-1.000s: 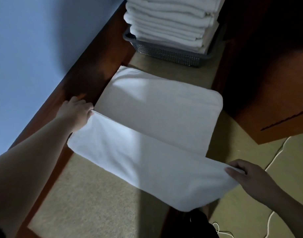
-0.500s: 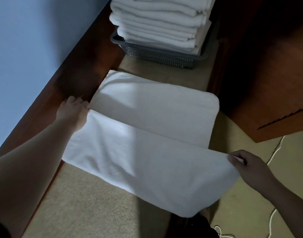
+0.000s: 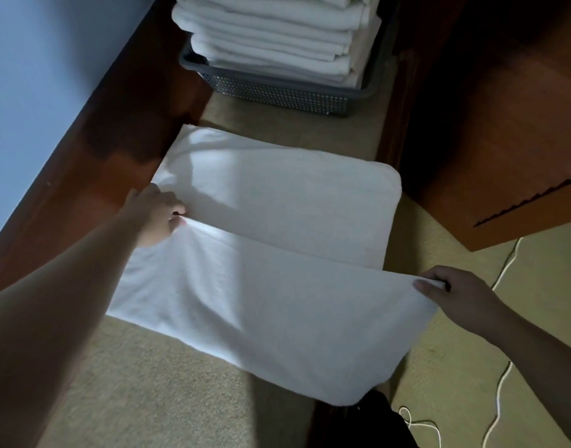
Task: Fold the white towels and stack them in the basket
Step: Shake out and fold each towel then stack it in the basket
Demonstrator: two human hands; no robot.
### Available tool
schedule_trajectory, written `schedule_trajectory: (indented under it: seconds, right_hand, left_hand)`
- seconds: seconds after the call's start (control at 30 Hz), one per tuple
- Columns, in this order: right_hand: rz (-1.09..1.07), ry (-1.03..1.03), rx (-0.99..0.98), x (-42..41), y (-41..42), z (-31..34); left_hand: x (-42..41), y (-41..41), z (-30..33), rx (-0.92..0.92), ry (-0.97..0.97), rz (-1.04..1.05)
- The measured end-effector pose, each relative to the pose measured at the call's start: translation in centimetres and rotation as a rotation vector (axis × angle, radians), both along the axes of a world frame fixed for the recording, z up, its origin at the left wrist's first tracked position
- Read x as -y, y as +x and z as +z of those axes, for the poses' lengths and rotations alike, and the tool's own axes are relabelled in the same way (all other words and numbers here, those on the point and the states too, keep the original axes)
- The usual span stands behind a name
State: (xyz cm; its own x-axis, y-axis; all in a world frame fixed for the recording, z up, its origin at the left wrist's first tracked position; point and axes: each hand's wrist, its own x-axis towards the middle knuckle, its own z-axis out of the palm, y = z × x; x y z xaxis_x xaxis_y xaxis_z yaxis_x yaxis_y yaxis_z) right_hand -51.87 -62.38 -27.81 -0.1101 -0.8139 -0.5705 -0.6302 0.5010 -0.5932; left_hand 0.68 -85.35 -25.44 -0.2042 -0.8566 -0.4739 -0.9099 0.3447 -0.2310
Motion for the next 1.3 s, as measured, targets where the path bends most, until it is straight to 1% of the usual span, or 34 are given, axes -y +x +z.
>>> schedule_trajectory:
  seconds: [0.17, 0.23, 0.3, 0.37, 0.4, 0.53, 0.63, 0.7, 0.8, 0.83, 0.9, 1.0, 1.07, 1.13, 1.17, 1.23, 1.3]
  right_hand:
    - [-0.004, 0.020, -0.003, -0.2, -0.1, -1.1]
    - [0.006, 0.047, -0.033, -0.5, -0.2, -1.9]
    - [0.023, 0.067, -0.063, -0.7, -0.2, -2.4]
    - [0.039, 0.065, -0.087, -0.6, -0.3, -2.4]
    - [0.037, 0.055, -0.096, -0.5, -0.4, -2.1]
    - [0.018, 0.006, -0.104, -0.3, -0.9, -1.3]
    - [0.000, -0.016, -0.099, -0.1, -1.1, -1.1]
    - [-0.009, -0.005, -0.093, 0.2, -1.1, -1.4]
    - [0.029, 0.057, -0.102, 0.1, -1.0, -2.0]
    - [0.034, 0.078, -0.114, 0.0, -0.9, -2.2]
    - [0.031, 0.100, -0.142, -0.4, -0.8, -2.4]
    - [0.033, 0.105, -0.175, -0.8, -0.3, -2.3]
    - [0.061, 0.108, -0.147, -0.7, 0.4, -2.0]
    - [0.081, 0.100, -0.119, -0.7, 1.2, -1.9]
    - [0.079, 0.086, -0.112, -0.7, 1.6, -1.8]
    - [0.060, 0.044, -0.098, -0.2, 2.3, -1.4]
    - [0.036, 0.015, -0.067, 0.9, 2.8, -0.8]
  left_hand:
    - [-0.6, -0.1, -0.7, -0.024, -0.010, 0.073]
    - [-1.3, -0.4, -1.1, -0.042, -0.058, 0.126]
    - [-2.2, -0.2, -1.4, -0.016, -0.121, 0.151]
    - [-3.0, 0.6, -1.5, 0.034, -0.174, 0.137]
    - [-3.1, 1.1, -1.4, 0.031, -0.201, 0.128]
    - [-2.6, 2.1, -0.8, -0.042, -0.316, 0.080]
    - [-1.6, 1.4, -0.2, -0.084, -0.368, 0.089]
    - [-0.9, 1.0, 0.0, -0.076, -0.347, 0.120]
    - [-0.3, 0.8, -0.1, 0.002, -0.163, 0.211]
    - [-0.4, 1.0, -0.3, 0.012, -0.130, 0.233]
    - [-0.9, 1.6, -0.8, 0.011, -0.146, 0.262]
    - [-1.3, 2.3, -1.5, 0.054, -0.249, 0.295]
    - [-1.1, 2.4, -1.5, 0.057, -0.301, 0.369]
    - [-1.0, 2.1, -1.1, 0.013, -0.339, 0.435]
    - [-1.1, 1.5, -1.0, -0.014, -0.359, 0.434]
    - [-2.2, -0.6, -0.8, -0.066, -0.341, 0.336]
    - [-4.4, -3.9, -1.4, -0.127, -0.197, 0.248]
